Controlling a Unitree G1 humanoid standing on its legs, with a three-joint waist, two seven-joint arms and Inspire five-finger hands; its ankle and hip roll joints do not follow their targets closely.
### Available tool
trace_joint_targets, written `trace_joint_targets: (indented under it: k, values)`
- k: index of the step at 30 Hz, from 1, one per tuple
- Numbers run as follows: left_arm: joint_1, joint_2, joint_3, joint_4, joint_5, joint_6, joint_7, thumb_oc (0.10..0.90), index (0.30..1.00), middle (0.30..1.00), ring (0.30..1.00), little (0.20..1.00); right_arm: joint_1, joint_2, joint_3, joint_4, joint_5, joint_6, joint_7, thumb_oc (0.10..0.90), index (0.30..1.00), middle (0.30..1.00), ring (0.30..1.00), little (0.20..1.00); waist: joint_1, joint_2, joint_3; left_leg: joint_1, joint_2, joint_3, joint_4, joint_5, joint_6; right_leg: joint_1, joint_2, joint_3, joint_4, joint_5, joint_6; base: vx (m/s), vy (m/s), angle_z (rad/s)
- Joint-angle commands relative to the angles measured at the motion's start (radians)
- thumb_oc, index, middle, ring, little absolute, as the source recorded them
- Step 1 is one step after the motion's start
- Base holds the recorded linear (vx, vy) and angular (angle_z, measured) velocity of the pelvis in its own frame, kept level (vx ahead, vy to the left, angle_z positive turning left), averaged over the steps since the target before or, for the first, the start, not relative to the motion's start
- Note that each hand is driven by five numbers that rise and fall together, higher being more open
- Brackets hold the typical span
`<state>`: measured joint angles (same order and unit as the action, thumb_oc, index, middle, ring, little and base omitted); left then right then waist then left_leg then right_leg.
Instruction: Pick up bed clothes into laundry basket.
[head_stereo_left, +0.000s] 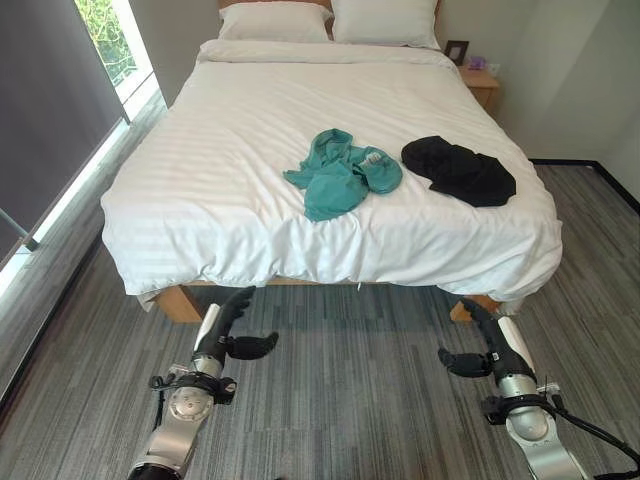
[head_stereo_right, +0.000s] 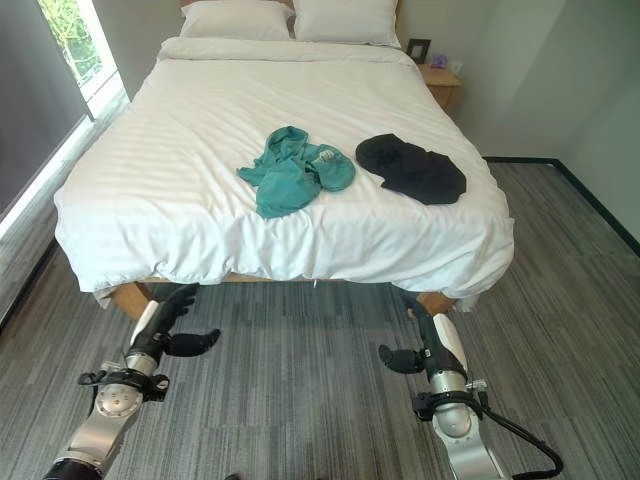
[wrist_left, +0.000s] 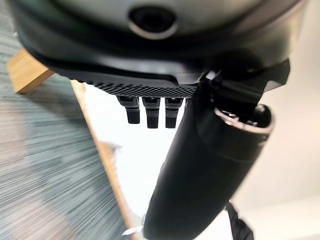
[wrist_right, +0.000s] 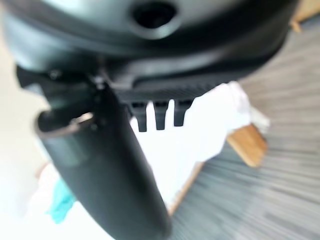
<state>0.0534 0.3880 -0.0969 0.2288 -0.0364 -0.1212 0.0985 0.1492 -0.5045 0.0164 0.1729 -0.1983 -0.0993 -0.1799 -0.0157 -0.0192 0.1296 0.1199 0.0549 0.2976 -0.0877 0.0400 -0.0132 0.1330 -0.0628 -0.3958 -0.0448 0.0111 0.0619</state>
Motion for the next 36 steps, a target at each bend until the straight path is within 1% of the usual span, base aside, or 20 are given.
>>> trace_joint_targets:
  k: [1,10,11,12,13,15,16,17,18,19,20,21,22,24,25,26,29,31,32,36]
  values:
    - [-0.032,0.023,0.011,-0.057,-0.012,-0.092,0.009,0.800,0.900,0.900,0.900,0.900,-0.028,-0.028,-0.045,-0.096,-0.040,-0.079,-0.022,0.800,0.900,0.900,0.900,0.900,0.011,0.005,-0.045,0.008,0.099,-0.012,0.000,-0.047,-0.089,0.009,-0.135,0.034,-0.043,0.023,0.141,0.00,0.000,0.00]
    - [0.017,0.035,0.044,-0.105,-0.012,-0.074,0.008,0.800,0.900,0.900,0.900,0.900,0.007,-0.026,-0.060,-0.174,-0.044,-0.071,-0.001,0.800,0.900,0.900,0.900,0.900,-0.008,0.011,-0.017,0.004,0.132,-0.012,0.000,-0.034,-0.099,-0.029,-0.082,0.102,0.001,-0.021,0.111,0.02,-0.099,-0.02]
    - [0.044,0.024,0.065,-0.068,-0.008,-0.068,0.004,0.800,0.900,0.900,0.900,0.900,0.000,-0.032,-0.054,-0.191,-0.038,-0.082,0.018,0.800,0.900,0.900,0.900,0.900,-0.008,0.010,0.017,0.004,0.155,-0.003,0.112,-0.036,-0.106,-0.021,-0.053,0.134,0.004,-0.049,0.078,0.10,-0.335,-0.22]
    - [0.044,0.016,0.069,-0.043,-0.017,-0.060,0.008,0.800,0.900,0.900,0.900,0.900,-0.004,-0.039,-0.054,-0.202,-0.027,-0.089,0.019,0.800,0.900,0.900,0.900,0.900,0.005,-0.002,0.058,-0.088,0.197,-0.015,0.342,0.001,-0.116,0.010,-0.038,0.147,-0.016,-0.061,0.044,0.09,-0.447,-0.28]
    - [0.034,0.012,0.060,-0.026,-0.027,-0.055,0.013,0.800,0.900,0.900,0.900,0.900,-0.012,-0.046,-0.053,-0.207,-0.023,-0.087,0.010,0.800,0.900,0.900,0.900,0.900,0.018,-0.004,0.088,-0.168,0.237,-0.045,0.491,0.092,-0.133,0.029,-0.025,0.142,-0.027,-0.064,0.021,0.01,-0.296,-0.35]
    - [0.030,0.012,0.059,-0.024,-0.027,-0.056,0.013,0.800,0.900,0.900,0.900,0.900,-0.015,-0.046,-0.055,-0.207,-0.023,-0.087,0.010,0.800,0.900,0.900,0.900,0.900,0.013,0.000,0.084,-0.187,0.242,-0.056,0.502,0.095,-0.134,0.021,-0.019,0.136,-0.028,-0.059,0.017,0.02,-0.147,-0.63]
    - [0.037,-0.002,0.060,-0.013,-0.047,-0.053,0.016,0.800,0.900,0.900,0.900,0.900,-0.028,-0.060,-0.051,-0.217,-0.013,-0.084,0.013,0.800,0.900,0.900,0.900,0.900,0.026,-0.015,0.110,-0.249,0.265,-0.035,0.618,0.133,-0.129,0.048,-0.015,0.134,-0.040,-0.082,-0.003,0.16,-0.208,-0.70]
    - [0.050,-0.008,0.064,-0.015,-0.053,-0.055,0.017,0.800,0.900,0.900,0.900,0.900,-0.033,-0.064,-0.050,-0.216,-0.006,-0.079,0.018,0.800,0.900,0.900,0.900,0.900,0.033,-0.014,0.115,-0.289,0.251,-0.027,0.652,0.093,-0.114,0.056,-0.009,0.140,-0.039,-0.095,-0.010,0.24,-0.212,-0.49]
    - [0.065,-0.018,0.067,-0.019,-0.057,-0.057,0.018,0.800,0.900,0.900,0.900,0.900,-0.037,-0.067,-0.047,-0.214,-0.004,-0.074,0.022,0.800,0.900,0.900,0.900,0.900,0.047,-0.013,0.118,-0.331,0.209,-0.022,0.638,0.055,-0.096,0.068,-0.010,0.152,-0.040,-0.106,-0.007,0.36,-0.025,-0.38]
    - [0.090,-0.034,0.075,-0.026,-0.056,-0.060,0.018,0.800,0.900,0.900,0.900,0.900,-0.044,-0.068,-0.041,-0.215,0.001,-0.074,0.029,0.800,0.900,0.900,0.900,0.900,0.073,-0.010,0.112,-0.371,0.132,0.011,0.510,0.007,-0.062,0.091,-0.006,0.176,-0.043,-0.130,0.005,0.29,0.020,-0.29]
    - [0.090,-0.034,0.075,-0.026,-0.056,-0.060,0.018,0.800,0.900,0.900,0.900,0.900,-0.044,-0.068,-0.041,-0.215,0.001,-0.074,0.029,0.800,0.900,0.900,0.900,0.900,0.074,-0.010,0.112,-0.370,0.132,0.011,0.509,0.007,-0.062,0.091,-0.006,0.176,-0.043,-0.130,0.005,0.49,0.058,-0.63]
    - [0.089,-0.033,0.071,-0.028,-0.045,-0.058,0.009,0.800,0.900,0.900,0.900,0.900,-0.052,-0.069,-0.036,-0.201,0.004,-0.076,0.028,0.800,0.900,0.900,0.900,0.900,0.085,0.016,0.094,-0.380,0.122,0.073,0.309,0.053,-0.069,0.114,0.025,0.182,-0.043,-0.156,0.024,0.46,0.055,-0.89]
    - [0.081,-0.030,0.065,-0.022,-0.038,-0.054,0.007,0.800,0.900,0.900,0.900,0.900,-0.061,-0.079,-0.034,-0.193,0.001,-0.075,0.024,0.800,0.900,0.900,0.900,0.900,0.085,0.017,0.086,-0.364,0.117,0.152,0.171,0.094,-0.078,0.136,0.020,0.170,-0.043,-0.182,0.040,0.65,0.057,-0.78]
    - [0.082,-0.025,0.074,-0.030,-0.032,-0.049,0.005,0.800,0.900,0.900,0.900,0.900,-0.080,-0.084,-0.032,-0.195,0.000,-0.068,0.031,0.800,0.900,0.900,0.900,0.900,0.094,0.018,0.054,-0.346,0.099,0.187,0.045,0.107,-0.054,0.170,0.026,0.165,-0.043,-0.207,0.056,0.52,0.032,-0.34]
    - [0.083,-0.021,0.070,-0.039,-0.029,-0.051,0.007,0.800,0.900,0.900,0.900,0.900,-0.083,-0.084,-0.021,-0.197,-0.013,-0.068,0.032,0.800,0.900,0.900,0.900,0.900,0.105,0.012,0.047,-0.355,0.079,0.161,0.051,0.119,-0.040,0.196,0.027,0.172,-0.042,-0.209,0.054,0.65,0.040,-0.26]
    - [0.086,-0.024,0.063,-0.052,-0.021,-0.054,0.001,0.800,0.900,0.900,0.900,0.900,-0.081,-0.067,-0.012,-0.199,-0.041,-0.076,0.038,0.800,0.900,0.900,0.900,0.900,0.126,-0.002,0.032,-0.332,0.047,0.126,0.040,0.126,-0.012,0.192,0.022,0.175,0.072,-0.197,0.072,0.63,0.039,-0.15]
    - [0.051,-0.013,0.029,-0.047,-0.035,-0.041,0.005,0.800,0.900,0.900,0.900,0.900,-0.109,-0.051,-0.007,-0.200,-0.087,-0.057,0.025,0.800,0.900,0.900,0.900,0.900,0.106,-0.029,0.029,-0.248,0.006,0.135,0.026,0.079,0.033,0.059,-0.031,0.170,0.400,-0.055,0.192,0.44,0.057,-0.30]
    - [0.048,-0.013,0.021,-0.047,-0.040,-0.042,0.007,0.800,0.900,0.900,0.900,0.900,-0.113,-0.044,-0.013,-0.211,-0.091,-0.053,0.021,0.800,0.900,0.900,0.900,0.900,0.098,-0.024,0.031,-0.222,0.008,0.131,0.023,0.062,0.040,0.008,-0.044,0.166,0.513,-0.015,0.200,0.37,0.042,-0.19]
    - [0.038,0.003,0.013,-0.076,-0.029,-0.043,0.014,0.800,0.900,0.900,0.900,0.900,-0.147,-0.059,-0.054,-0.248,-0.176,-0.039,-0.030,0.800,0.900,0.900,0.900,0.900,0.071,0.015,0.039,-0.114,0.026,0.130,0.004,0.007,0.054,-0.104,-0.144,0.061,0.651,0.052,0.200,0.40,0.048,0.19]
    - [0.034,0.002,0.004,-0.097,-0.034,-0.051,0.022,0.800,0.900,0.900,0.900,0.900,-0.204,-0.092,-0.127,-0.313,-0.241,-0.017,-0.109,0.800,0.900,0.900,0.900,0.900,0.041,0.037,0.054,-0.056,0.027,0.095,0.000,-0.026,0.037,-0.178,-0.222,0.004,0.540,-0.025,0.165,0.38,-0.035,0.45]
